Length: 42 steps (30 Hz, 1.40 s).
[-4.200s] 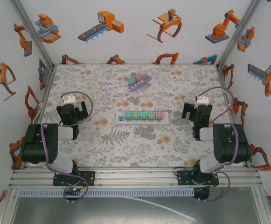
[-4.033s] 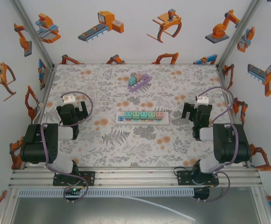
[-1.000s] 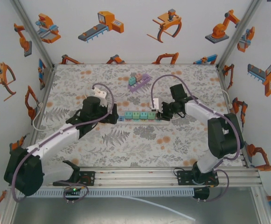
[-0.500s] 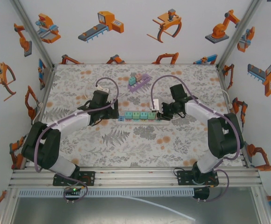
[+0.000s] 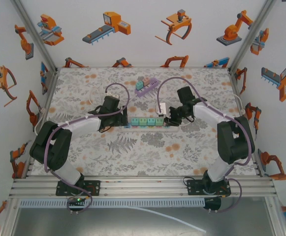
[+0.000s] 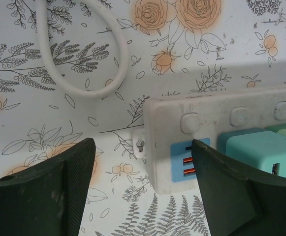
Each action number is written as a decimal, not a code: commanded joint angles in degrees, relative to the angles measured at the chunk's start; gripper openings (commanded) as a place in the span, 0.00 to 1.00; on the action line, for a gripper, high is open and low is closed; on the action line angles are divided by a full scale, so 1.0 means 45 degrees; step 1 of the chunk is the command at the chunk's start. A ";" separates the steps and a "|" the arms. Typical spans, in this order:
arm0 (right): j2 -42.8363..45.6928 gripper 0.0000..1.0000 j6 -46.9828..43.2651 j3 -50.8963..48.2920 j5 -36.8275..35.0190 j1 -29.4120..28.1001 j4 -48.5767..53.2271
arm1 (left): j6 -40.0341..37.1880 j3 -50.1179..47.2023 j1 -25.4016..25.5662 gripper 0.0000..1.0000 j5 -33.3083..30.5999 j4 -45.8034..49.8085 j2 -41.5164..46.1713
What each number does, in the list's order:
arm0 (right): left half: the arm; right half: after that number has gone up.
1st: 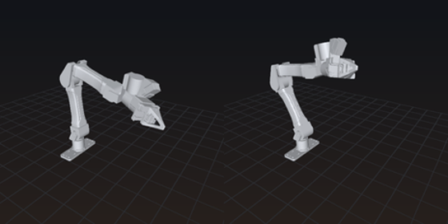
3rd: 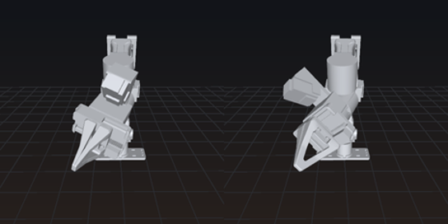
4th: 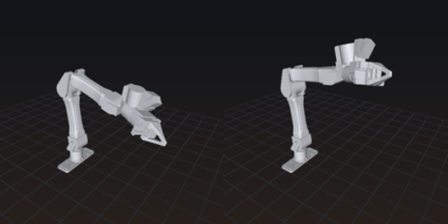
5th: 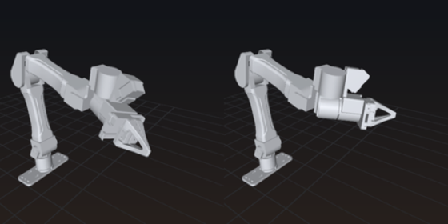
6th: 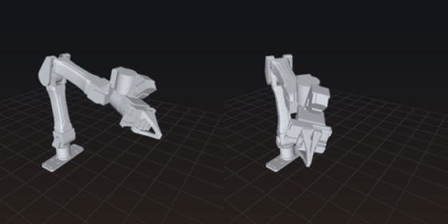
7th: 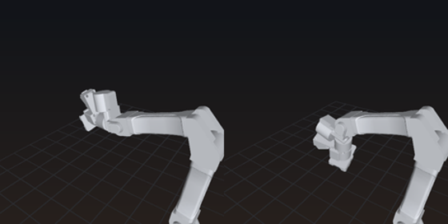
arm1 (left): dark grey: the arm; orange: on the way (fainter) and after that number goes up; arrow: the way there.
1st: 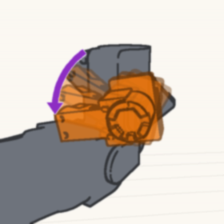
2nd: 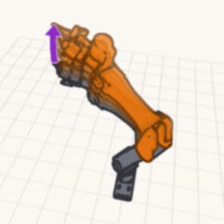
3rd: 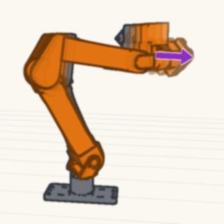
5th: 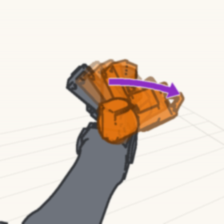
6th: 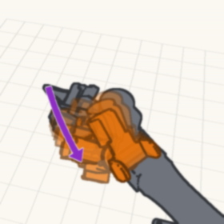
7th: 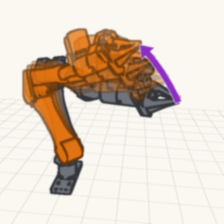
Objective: Pull the plug off the socket
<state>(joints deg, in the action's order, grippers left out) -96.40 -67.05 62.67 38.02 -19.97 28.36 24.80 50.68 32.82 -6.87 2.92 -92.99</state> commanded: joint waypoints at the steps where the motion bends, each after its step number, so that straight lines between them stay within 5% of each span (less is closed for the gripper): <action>1: -0.0085 0.18 0.0448 0.0665 0.0547 -0.0250 0.0560 | -0.0022 -0.0441 0.0378 0.71 -0.0698 0.1647 -0.0369; 25: 0.1054 0.13 0.2051 0.1680 0.0118 -0.0251 0.1464 | 0.0674 -0.0931 0.0611 0.69 -0.1327 0.2283 -0.0085; 32: 0.2787 0.13 0.6913 0.1426 -0.0870 -0.0251 -0.0077 | 0.0347 -0.0129 0.0617 0.72 -0.1143 0.2951 0.1585; 36: 0.3956 0.12 1.1100 0.1129 -0.2754 -0.0251 -0.1153 | -0.0165 0.0195 0.0597 0.74 -0.0834 0.3152 0.3064; 42: 0.5816 0.09 1.6999 0.0352 -0.5036 -0.0232 -0.1290 | -0.1242 -0.0431 0.0643 0.81 0.2565 0.2122 0.5856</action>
<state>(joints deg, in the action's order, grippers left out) -73.58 -9.02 66.28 21.45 -20.86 23.97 23.31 49.63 35.22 -4.91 14.37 -71.55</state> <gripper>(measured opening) 0.341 0.806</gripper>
